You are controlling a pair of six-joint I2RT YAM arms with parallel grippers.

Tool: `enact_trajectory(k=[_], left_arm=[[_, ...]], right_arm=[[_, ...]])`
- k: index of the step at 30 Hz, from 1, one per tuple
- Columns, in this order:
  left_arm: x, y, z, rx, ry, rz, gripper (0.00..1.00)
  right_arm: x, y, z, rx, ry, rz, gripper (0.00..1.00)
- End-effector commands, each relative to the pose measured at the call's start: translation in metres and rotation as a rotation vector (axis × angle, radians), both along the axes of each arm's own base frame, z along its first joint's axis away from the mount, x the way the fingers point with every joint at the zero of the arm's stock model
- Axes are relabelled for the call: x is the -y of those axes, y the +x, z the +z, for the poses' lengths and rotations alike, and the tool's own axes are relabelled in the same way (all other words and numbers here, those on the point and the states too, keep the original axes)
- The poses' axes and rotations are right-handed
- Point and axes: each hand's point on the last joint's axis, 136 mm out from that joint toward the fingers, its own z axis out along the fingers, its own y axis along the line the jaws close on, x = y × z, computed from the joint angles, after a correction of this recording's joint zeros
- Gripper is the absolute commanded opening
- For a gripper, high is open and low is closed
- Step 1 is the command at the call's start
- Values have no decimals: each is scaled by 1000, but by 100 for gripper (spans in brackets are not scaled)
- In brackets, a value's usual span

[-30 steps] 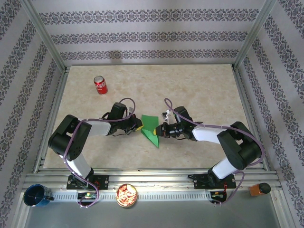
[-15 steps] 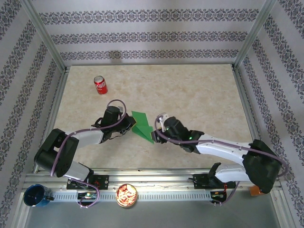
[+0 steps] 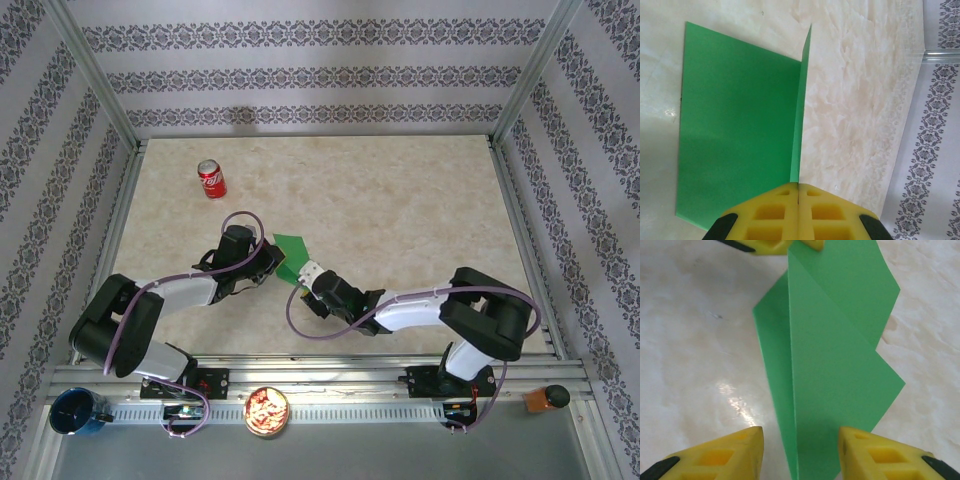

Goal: Fold a paper plane with a square sheet of paper (pick it up from the middle)
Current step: Fourth fold the wing at the center of the table.

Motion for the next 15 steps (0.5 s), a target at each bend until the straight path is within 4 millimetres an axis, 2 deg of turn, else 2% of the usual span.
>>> enact_trajectory(k=[1, 8, 11, 15], left_arm=[[3, -2, 2, -10, -2, 0, 0], [4, -3, 2, -14, -4, -10, 0], [5, -3, 3, -14, -1, -18, 0], [4, -2, 3, -13, 3, -16, 0]], right_arm=[[-4, 11, 4, 81, -51, -2, 43], [-5, 18, -6, 84, -79, -30, 37], [-4, 21, -3, 94, -71, -47, 37], [-6, 20, -3, 88, -65, -41, 30]])
